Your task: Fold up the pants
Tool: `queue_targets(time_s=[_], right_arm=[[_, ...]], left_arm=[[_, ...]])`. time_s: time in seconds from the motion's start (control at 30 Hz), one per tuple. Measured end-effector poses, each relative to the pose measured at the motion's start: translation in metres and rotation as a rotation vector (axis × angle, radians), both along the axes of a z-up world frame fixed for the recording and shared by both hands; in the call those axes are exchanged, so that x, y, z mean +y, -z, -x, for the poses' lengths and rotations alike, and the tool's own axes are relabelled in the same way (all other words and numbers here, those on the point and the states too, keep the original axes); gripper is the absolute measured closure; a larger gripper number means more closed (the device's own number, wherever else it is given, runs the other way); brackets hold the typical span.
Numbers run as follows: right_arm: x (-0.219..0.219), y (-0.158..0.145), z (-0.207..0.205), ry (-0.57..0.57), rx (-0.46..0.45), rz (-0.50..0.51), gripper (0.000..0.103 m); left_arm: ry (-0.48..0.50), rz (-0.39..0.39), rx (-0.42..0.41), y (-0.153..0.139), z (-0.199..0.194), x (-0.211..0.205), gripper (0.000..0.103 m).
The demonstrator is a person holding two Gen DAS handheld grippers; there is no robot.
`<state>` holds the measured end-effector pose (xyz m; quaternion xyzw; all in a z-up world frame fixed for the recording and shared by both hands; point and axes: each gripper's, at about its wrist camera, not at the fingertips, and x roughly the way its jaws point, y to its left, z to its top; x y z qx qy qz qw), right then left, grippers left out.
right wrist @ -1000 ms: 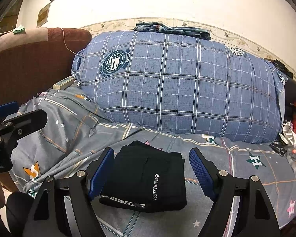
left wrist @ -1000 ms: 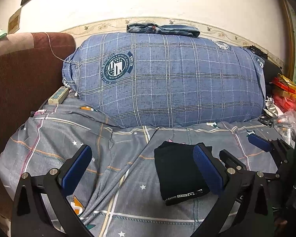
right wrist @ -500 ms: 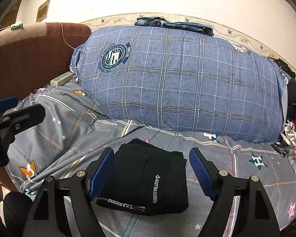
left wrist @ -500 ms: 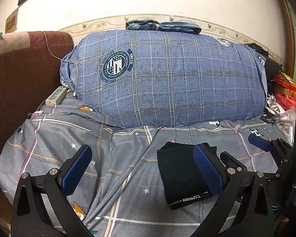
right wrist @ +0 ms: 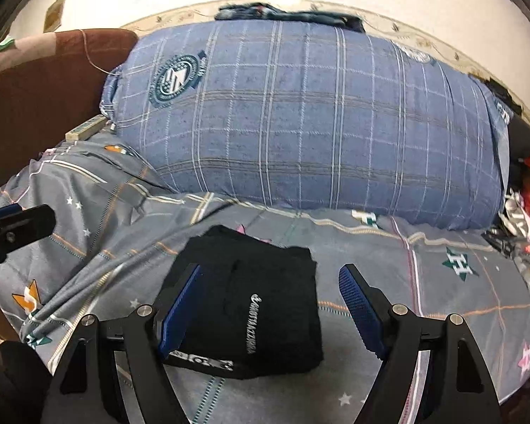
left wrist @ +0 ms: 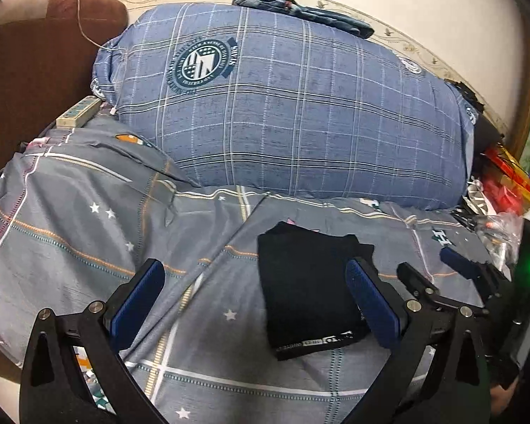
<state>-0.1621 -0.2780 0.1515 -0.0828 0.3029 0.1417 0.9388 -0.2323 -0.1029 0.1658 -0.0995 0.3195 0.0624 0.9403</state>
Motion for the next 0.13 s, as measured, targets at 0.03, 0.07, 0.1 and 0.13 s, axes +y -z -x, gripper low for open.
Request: queue_targets(time_s=[0.03,0.07,0.1,0.13], right_arm=[[-0.0024,0.0012,-0.0001,0.003,0.001,0.0,0.023],[-0.0044,0.0026,-0.0002,0.007,0.0,0.003,0.023],[-0.0057,0.0036,0.0002,0.008,0.0,0.005,0.023],[-0.007,0.004,0.001,0.009,0.0,0.005,0.023]], left_arm=[[-0.005,-0.024,-0.01,-0.0016,0.0021,-0.0041,0.0],[-0.005,-0.05,-0.022,-0.0031,0.0048,-0.0087,0.0],[-0.007,-0.062,-0.026,-0.0035,0.0054,-0.0106,0.0],[-0.013,-0.072,-0.037,-0.004,0.0078,-0.013,0.0]])
